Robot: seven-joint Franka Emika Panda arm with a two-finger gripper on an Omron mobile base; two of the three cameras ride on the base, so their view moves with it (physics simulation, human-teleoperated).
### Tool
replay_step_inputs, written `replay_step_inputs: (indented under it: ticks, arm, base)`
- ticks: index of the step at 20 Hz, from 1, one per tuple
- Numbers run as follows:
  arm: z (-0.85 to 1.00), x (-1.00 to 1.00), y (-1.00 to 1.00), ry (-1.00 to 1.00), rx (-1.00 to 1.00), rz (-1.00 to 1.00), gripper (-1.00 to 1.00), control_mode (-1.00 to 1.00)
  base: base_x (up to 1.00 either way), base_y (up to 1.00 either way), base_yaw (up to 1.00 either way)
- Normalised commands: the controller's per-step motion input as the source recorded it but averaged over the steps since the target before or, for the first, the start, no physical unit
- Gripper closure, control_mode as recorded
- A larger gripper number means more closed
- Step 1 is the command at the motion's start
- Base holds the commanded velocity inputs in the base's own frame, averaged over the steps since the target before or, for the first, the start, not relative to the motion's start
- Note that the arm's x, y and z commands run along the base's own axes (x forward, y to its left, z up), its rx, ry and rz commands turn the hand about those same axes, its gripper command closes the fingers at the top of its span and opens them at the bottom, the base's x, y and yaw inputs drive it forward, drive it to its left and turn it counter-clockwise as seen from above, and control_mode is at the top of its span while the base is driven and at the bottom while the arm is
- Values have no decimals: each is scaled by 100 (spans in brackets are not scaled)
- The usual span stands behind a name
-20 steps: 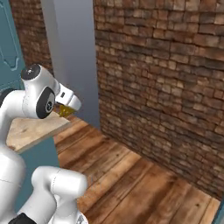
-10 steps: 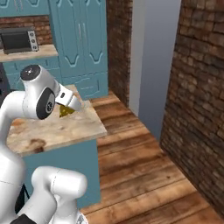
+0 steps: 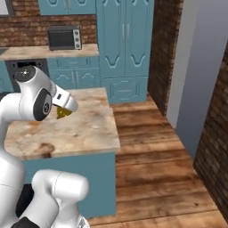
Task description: Pick the cheese from the fridge and the cheese grater from the cabinet and place them next to the salad bowl.
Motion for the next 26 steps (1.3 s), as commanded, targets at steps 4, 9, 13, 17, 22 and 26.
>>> replay_step_inputs:
  ticks: [4, 9, 13, 17, 22, 26]
  arm:
    - [0, 0, 0, 0, 0, 0, 100, 100]
    - [0, 0, 0, 0, 0, 0, 100, 100]
    - [0, 0, 0, 0, 0, 0, 100, 100]
    - [0, 0, 0, 0, 0, 0, 100, 100]
    - [0, 0, 0, 0, 0, 0, 100, 100]
    - [0, 0, 0, 0, 0, 0, 100, 100]
  base:
    - [26, 4, 21]
    - [31, 2, 37]
    - [30, 0, 57]
    - [14, 0, 81]
    - [11, 0, 78]
    - [1, -8, 60]
